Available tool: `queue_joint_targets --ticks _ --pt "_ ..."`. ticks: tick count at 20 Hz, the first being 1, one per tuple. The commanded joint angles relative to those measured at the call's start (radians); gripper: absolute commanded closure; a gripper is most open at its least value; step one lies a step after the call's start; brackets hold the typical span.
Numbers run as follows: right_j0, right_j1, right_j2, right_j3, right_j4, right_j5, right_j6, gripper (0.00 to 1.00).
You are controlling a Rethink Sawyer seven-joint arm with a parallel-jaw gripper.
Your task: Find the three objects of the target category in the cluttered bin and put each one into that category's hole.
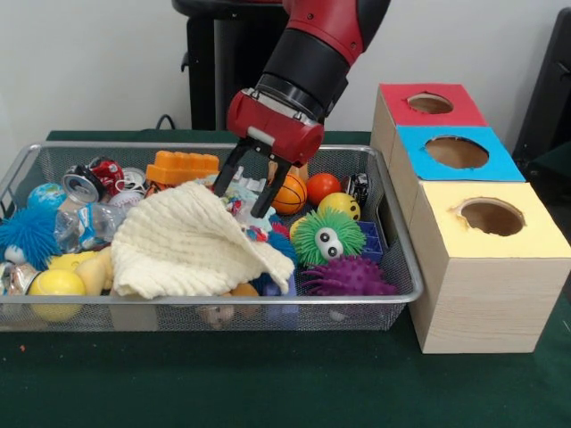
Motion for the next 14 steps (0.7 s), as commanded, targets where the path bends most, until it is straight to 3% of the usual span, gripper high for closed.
queue_joint_targets --ticks 1,6,14 --pt "0.013 0.019 0.134 -0.016 0.078 0.096 0.162 0.0" --pt "0.0 0.024 0.14 -0.021 0.082 0.136 0.138 0.0" --pt "-0.011 0.093 0.126 -0.048 0.116 0.222 0.132 0.0"
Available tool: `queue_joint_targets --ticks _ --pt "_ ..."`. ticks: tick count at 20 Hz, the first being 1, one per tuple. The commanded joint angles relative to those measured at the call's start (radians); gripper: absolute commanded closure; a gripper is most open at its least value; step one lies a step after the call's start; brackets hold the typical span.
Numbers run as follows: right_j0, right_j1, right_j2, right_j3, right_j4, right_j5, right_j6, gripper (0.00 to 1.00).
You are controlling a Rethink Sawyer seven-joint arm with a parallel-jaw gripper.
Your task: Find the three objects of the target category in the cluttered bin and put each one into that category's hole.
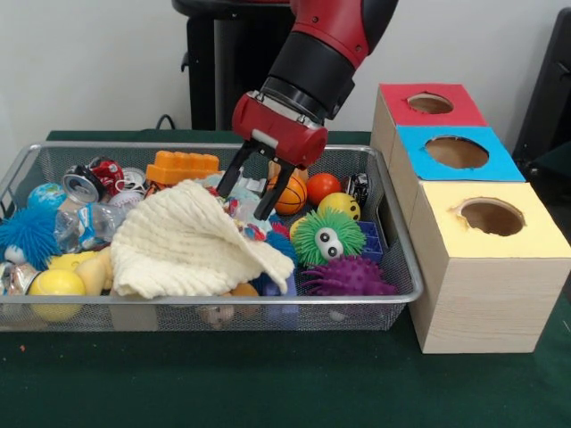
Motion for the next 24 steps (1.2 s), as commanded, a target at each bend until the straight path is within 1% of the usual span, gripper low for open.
queue_joint_targets --ticks 1,4,6,8,9,12,13,15,19,21,24 --pt "-0.006 0.092 0.113 -0.045 0.088 0.188 0.137 0.0" --pt "-0.004 0.111 0.109 -0.053 0.1 0.211 0.137 0.0" --pt "-0.037 0.103 0.146 -0.049 0.08 0.213 0.126 0.0" --pt "-0.048 0.099 0.157 -0.045 0.068 0.201 0.122 0.0" --pt "-0.039 0.106 0.144 -0.047 0.072 0.19 0.13 1.0" --pt "-0.023 0.116 0.124 -0.047 0.081 0.152 0.14 1.0" --pt "-0.038 0.112 0.125 -0.045 0.071 0.141 0.135 1.0" --pt "-0.036 0.114 0.12 -0.046 0.074 0.13 0.14 1.0" --pt "-0.003 0.127 0.083 -0.047 0.095 0.112 0.15 1.0" --pt "-0.002 0.104 0.097 -0.027 0.095 0.115 0.162 1.0" --pt "0.021 -0.004 0.096 0.023 0.066 0.171 0.151 1.0"
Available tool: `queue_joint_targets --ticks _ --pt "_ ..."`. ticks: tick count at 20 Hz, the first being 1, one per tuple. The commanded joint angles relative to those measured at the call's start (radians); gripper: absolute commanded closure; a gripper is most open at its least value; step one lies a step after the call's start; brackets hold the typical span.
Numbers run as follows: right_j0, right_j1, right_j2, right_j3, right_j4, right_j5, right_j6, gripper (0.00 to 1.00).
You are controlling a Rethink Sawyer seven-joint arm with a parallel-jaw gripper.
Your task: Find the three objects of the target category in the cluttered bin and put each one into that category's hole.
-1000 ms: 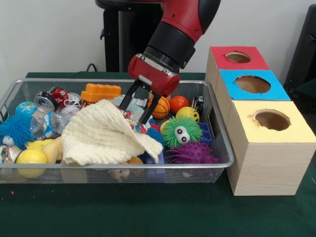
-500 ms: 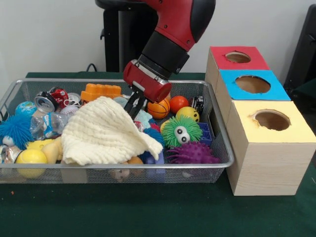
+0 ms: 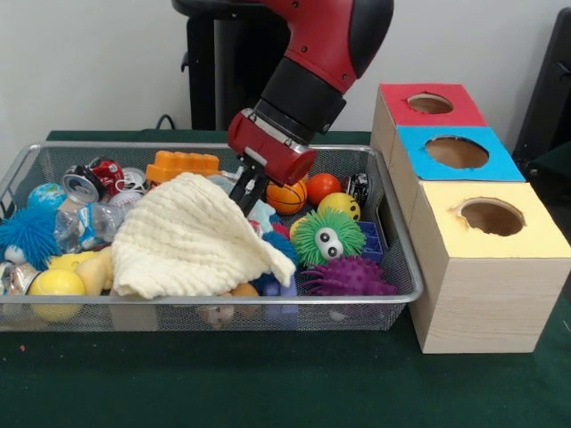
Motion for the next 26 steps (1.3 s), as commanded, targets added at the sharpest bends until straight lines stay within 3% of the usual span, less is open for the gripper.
queue_joint_targets --ticks 1,5,8,10,13,15,17,21,25,26 --pt "0.013 -0.124 0.108 0.06 0.003 0.105 0.141 1.0" --pt "-0.067 -0.334 0.223 0.155 -0.079 0.156 0.097 1.0" --pt "-0.11 -0.419 0.264 0.175 -0.125 0.169 0.059 1.0" --pt "-0.172 -0.469 0.333 0.197 -0.151 0.183 0.042 1.0" --pt "-0.297 -0.543 0.5 0.256 -0.163 0.217 0.04 1.0" --pt "-0.416 -0.581 0.67 0.325 -0.144 0.239 0.049 1.0" --pt "-0.523 -0.594 0.829 0.385 -0.115 0.245 0.067 1.0" --pt "-0.662 -0.584 1.043 0.465 -0.067 0.257 0.118 1.0" --pt "-0.869 -0.516 1.326 0.563 0.029 0.347 0.149 1.0" --pt "-0.896 -0.504 1.36 0.577 0.038 0.358 0.154 1.0"
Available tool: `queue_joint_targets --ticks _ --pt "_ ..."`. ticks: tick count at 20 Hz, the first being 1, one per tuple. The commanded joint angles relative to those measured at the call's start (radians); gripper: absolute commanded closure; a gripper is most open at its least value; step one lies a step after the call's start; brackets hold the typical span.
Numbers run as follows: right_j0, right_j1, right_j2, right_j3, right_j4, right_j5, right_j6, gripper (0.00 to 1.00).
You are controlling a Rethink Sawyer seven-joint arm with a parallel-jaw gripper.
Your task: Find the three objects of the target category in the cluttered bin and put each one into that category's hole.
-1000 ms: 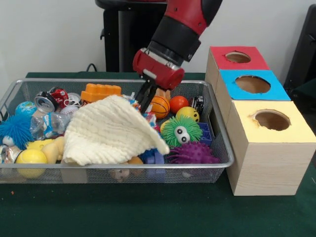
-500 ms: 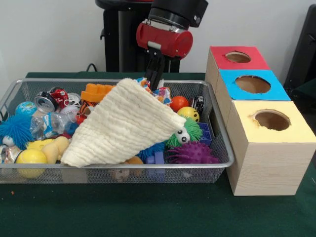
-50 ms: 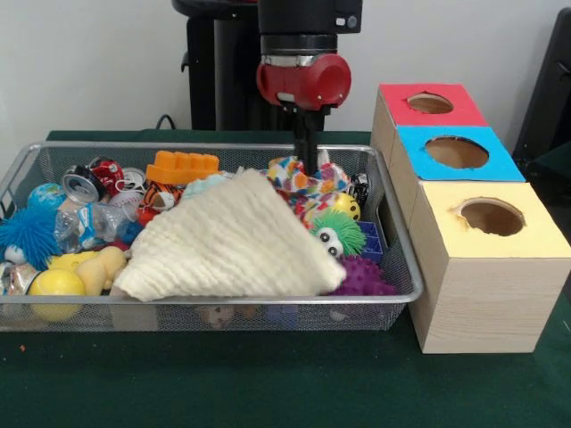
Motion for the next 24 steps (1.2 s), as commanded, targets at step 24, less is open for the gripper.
queue_joint_targets --ticks 24 --pt "0.467 0.081 -0.083 0.095 0.096 -0.089 0.234 1.0"
